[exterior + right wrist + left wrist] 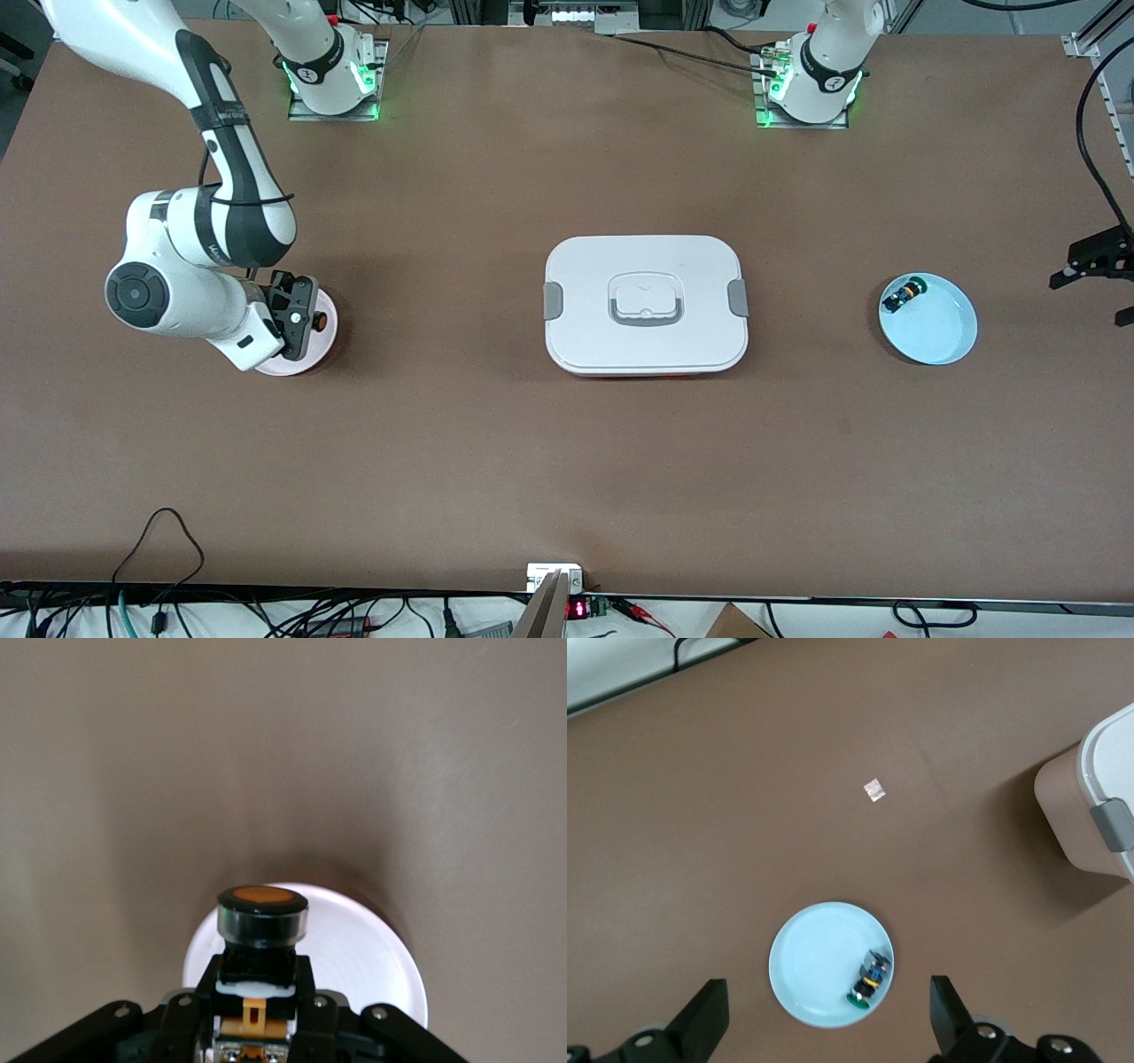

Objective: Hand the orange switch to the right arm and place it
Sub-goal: 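Move the right gripper over the white plate and lower the switch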

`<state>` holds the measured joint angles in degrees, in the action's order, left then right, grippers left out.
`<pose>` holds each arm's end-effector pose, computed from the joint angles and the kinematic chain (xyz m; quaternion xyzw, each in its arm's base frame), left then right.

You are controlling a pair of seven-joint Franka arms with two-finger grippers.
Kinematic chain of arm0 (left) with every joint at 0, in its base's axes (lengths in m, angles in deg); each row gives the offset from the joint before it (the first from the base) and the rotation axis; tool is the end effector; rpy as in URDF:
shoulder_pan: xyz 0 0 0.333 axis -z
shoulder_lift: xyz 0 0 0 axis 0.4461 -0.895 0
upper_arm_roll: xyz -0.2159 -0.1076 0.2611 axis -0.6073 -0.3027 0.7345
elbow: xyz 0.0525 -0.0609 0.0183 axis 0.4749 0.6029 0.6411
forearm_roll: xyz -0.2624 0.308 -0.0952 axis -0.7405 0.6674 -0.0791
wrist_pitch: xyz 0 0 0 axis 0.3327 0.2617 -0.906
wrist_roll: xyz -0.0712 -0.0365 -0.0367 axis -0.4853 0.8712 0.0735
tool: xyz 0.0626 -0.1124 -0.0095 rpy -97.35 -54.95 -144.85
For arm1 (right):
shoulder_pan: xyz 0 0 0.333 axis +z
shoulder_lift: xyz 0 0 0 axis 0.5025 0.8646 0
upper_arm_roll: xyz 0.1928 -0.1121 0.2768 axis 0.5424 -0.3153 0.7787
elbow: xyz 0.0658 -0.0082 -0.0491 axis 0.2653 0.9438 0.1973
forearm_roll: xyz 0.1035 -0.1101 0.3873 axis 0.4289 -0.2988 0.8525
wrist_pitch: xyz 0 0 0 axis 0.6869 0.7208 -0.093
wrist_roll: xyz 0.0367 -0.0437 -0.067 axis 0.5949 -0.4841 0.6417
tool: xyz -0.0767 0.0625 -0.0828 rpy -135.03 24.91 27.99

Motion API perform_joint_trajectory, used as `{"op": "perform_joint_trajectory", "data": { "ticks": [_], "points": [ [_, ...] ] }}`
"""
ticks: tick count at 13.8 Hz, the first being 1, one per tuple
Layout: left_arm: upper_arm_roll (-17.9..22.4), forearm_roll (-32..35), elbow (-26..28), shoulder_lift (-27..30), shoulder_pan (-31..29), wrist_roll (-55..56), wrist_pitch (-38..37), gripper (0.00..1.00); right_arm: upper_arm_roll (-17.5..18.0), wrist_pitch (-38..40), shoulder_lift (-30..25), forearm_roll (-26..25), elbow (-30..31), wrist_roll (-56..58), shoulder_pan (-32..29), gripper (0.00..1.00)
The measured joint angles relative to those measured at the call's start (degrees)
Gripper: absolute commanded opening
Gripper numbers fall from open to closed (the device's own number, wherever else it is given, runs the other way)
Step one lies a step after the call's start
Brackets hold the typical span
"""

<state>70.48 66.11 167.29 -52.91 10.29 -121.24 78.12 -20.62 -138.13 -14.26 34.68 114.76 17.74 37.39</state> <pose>0.6283 0.1608 0.5636 0.9750 -0.2095 0.0392 0.0630 0.6389 0.0591 0.2690 -0.7325 -0.6725 0.0784 0.0715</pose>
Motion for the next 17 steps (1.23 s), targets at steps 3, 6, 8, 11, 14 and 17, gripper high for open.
{"op": "perform_joint_trajectory", "data": {
  "ticks": [3,6,8,11,14,17],
  "points": [
    [-0.3,5.0,-3.4,0.3,3.9,11.3,-6.0,1.0,0.0,-7.3,0.0,-3.6,5.1,4.4,-1.1,0.13],
    [-2.4,9.6,-5.2,0.3,6.5,21.3,-9.6,1.0,0.0,-12.7,0.0,-4.7,8.3,8.1,-2.3,0.13],
    [-4.1,10.8,-5.8,0.6,7.4,28.8,-11.5,1.0,0.0,-16.0,0.2,-4.7,10.1,11.0,-3.5,0.13],
    [-4.5,10.8,-5.8,1.0,9.2,37.7,-12.5,1.0,0.0,-20.0,0.9,-4.7,12.5,12.8,-5.1,0.13],
    [-4.4,10.8,-5.8,1.0,9.5,41.4,-12.5,1.0,0.0,-23.5,1.8,-4.7,14.5,12.9,-5.2,0.21],
    [-3.9,10.8,-5.6,1.1,9.4,41.5,-9.9,1.0,0.0,-24.0,2.0,-4.6,14.8,11.9,-5.2,1.0]
  ]
}}
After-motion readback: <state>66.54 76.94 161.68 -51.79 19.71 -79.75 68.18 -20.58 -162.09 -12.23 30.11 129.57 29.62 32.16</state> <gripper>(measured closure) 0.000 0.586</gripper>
